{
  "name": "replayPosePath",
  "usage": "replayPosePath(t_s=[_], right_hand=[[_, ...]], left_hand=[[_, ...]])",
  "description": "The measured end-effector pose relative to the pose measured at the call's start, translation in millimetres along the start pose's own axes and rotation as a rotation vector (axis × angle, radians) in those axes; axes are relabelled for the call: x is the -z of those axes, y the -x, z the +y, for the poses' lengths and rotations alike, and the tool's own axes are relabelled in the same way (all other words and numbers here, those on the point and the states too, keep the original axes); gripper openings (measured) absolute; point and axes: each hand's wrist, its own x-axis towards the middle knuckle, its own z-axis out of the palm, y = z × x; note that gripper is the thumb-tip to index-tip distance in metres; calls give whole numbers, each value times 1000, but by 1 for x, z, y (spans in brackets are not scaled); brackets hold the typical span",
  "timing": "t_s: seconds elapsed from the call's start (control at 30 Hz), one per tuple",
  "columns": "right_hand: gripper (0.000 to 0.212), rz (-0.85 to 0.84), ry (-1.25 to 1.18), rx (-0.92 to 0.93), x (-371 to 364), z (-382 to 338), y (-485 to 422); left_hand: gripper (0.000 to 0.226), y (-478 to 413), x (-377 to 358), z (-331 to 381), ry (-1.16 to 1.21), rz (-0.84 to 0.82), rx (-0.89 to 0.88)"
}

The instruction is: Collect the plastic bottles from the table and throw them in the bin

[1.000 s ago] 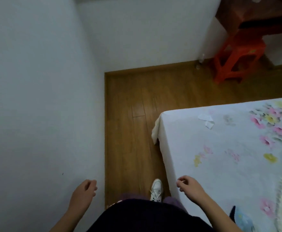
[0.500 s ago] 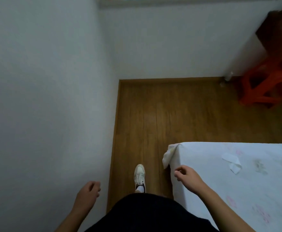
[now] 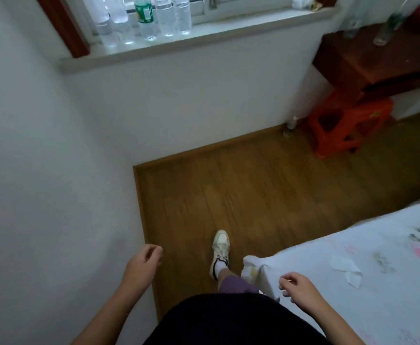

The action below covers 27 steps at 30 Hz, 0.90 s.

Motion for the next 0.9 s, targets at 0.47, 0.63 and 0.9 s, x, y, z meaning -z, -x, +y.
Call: replayPosePath(t_s=[0.47, 0.63, 0.9], right_hand=[[9, -97, 5, 182, 44, -280, -150], [19, -41, -38, 229, 76, -352, -176], [19, 160, -286, 61, 129, -370, -201]], left_hand=[[25, -184, 76, 99, -68, 92, 193], [24, -255, 84, 167, -106, 31, 128], [18, -397, 56, 283, -282, -166, -75]])
